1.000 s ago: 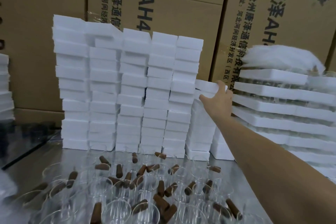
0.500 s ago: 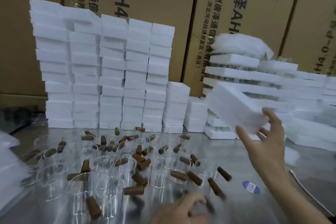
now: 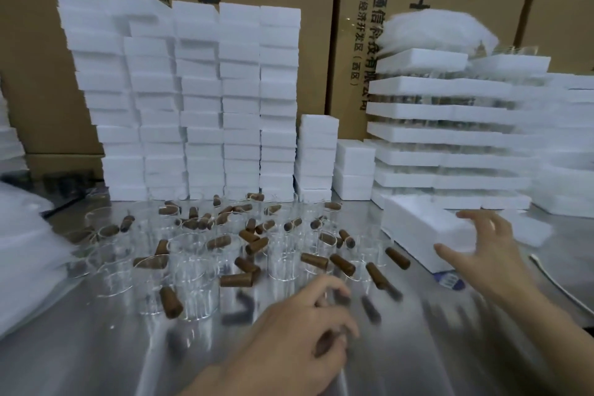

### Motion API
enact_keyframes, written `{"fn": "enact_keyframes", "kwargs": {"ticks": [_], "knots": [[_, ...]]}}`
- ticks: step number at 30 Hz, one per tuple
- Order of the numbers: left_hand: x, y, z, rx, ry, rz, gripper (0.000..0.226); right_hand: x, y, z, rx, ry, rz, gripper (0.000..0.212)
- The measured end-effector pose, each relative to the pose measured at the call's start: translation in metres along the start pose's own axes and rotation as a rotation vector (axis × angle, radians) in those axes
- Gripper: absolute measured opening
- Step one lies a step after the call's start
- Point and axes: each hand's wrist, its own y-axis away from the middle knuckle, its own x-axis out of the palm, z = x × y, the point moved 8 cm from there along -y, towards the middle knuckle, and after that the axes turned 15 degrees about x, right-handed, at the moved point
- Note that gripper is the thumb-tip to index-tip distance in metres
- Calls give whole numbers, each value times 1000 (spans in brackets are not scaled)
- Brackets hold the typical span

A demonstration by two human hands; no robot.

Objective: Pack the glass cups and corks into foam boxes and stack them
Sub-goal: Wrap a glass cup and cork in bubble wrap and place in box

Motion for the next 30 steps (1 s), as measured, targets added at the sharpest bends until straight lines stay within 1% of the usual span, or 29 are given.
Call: {"fn": "enact_keyframes", "kwargs": {"ticks": [3, 6, 9, 10, 11, 13, 15, 16, 18, 21, 23, 30], "knots": [[-7, 3, -7, -9, -24, -9, 14, -7, 7, 18, -67, -14, -76, 58], [-12, 6, -9, -11, -21, -38, 15, -2, 28, 49, -155, -39, -48, 35], [-19, 9, -10, -14, -62, -65, 16, 8, 59, 92, -372, -6, -17, 7], [-21, 11, -8, -24, -74, -78, 17, 13, 70, 104, -426, 29, 18, 9], [-24, 12, -7, -31, -84, -96, 17, 19, 77, 110, -442, 86, 68, 19], [-26, 14, -5, -36, -88, -111, 18, 36, 87, 111, -397, 247, 174, 36], [-28, 15, -3, -34, -91, -115, 18, 45, 93, 113, -357, 387, 195, 47], [-29, 14, -3, -32, -98, -123, 18, 46, 95, 113, -347, 420, 188, 48], [-30, 14, -7, -27, -96, -133, 17, 43, 94, 113, -306, 417, 194, 47], [-28, 13, -10, 4, -110, -125, 17, 35, 86, 109, -256, 361, 126, 38], [-28, 12, -11, 28, -125, -108, 18, 33, 78, 101, -213, 355, 109, 33], [-32, 12, -12, 42, -137, -110, 18, 45, 58, 69, -90, 433, 209, 33]]}}
